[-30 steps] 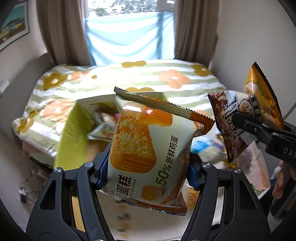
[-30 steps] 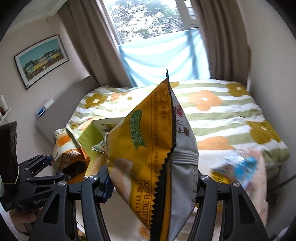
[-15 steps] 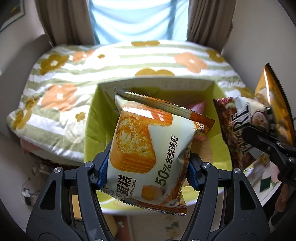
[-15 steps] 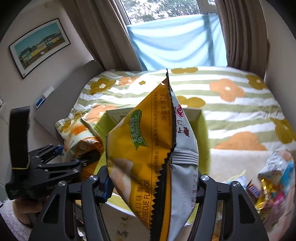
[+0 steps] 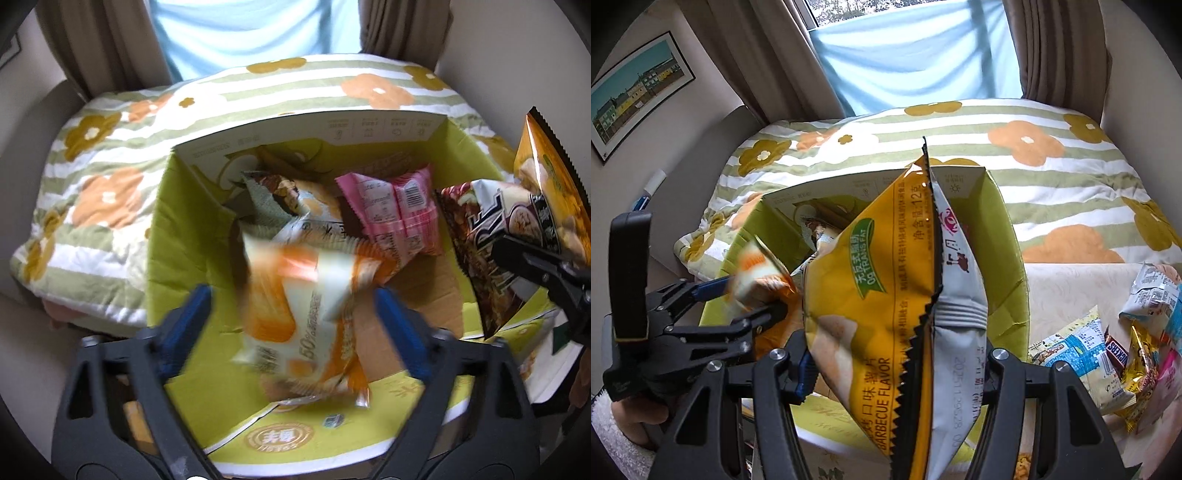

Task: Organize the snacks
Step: 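Carry both packets over the box and release them inside with both tools, then grasp the blue-white snack bag with the left tool while the right tool grasps the pink strawberry bag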

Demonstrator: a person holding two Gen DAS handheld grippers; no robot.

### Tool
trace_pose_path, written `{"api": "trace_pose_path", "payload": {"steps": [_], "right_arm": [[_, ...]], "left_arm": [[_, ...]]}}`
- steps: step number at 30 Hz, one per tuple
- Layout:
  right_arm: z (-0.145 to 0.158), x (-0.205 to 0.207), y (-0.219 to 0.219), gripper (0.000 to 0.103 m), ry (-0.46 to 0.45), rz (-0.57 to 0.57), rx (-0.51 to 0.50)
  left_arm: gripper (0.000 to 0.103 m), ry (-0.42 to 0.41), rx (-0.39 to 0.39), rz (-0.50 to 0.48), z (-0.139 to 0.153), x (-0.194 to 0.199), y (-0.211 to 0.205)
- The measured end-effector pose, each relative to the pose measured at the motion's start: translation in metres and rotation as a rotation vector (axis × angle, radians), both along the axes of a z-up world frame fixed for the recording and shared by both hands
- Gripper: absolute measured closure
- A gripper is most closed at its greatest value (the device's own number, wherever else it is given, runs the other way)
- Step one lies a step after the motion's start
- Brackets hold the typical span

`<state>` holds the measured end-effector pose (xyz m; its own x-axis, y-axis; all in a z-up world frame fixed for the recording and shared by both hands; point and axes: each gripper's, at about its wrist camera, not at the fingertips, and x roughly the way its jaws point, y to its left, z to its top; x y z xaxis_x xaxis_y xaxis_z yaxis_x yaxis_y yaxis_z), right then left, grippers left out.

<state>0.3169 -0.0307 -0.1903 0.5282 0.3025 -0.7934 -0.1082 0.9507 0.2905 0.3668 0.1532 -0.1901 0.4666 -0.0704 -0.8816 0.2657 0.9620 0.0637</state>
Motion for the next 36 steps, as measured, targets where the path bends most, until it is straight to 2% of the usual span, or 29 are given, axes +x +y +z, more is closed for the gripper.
{"api": "trace_pose_path", "payload": {"steps": [8, 15, 16, 18, 19, 20, 22, 27, 36], "right_arm": [[-0.008, 0.004, -0.004, 0.046, 0.021, 0.022, 0.020], [-0.011, 0.008, 0.002, 0.043, 0.066, 0.045, -0.010], [-0.012, 0.010, 0.005, 0.040, 0.080, 0.048, -0.021], [-0.015, 0.010, 0.007, 0.024, 0.086, 0.048, -0.036], [-0.015, 0.008, 0.009, 0.011, 0.074, 0.045, -0.038], [-0.015, 0.006, 0.009, 0.005, 0.058, 0.044, -0.038], [-0.012, 0.000, 0.010, 0.002, 0.017, 0.041, -0.051], [-0.009, -0.014, 0.008, 0.001, -0.030, 0.032, -0.082], [0.005, -0.033, 0.012, 0.001, -0.028, 0.043, -0.077]], "left_arm": [[0.004, 0.030, -0.029, 0.082, 0.003, -0.020, 0.024], [0.004, 0.021, -0.039, 0.093, 0.007, -0.026, 0.025], [0.004, 0.017, -0.040, 0.093, 0.008, -0.027, 0.024], [0.004, 0.011, -0.043, 0.090, 0.011, -0.029, 0.022], [0.004, 0.009, -0.044, 0.090, 0.011, -0.029, 0.022], [0.004, 0.009, -0.044, 0.089, 0.012, -0.031, 0.022], [0.004, 0.009, -0.044, 0.088, 0.013, -0.034, 0.023], [0.004, 0.008, -0.053, 0.091, 0.014, -0.044, 0.027], [0.004, -0.028, -0.085, 0.096, 0.030, -0.065, 0.036]]}}
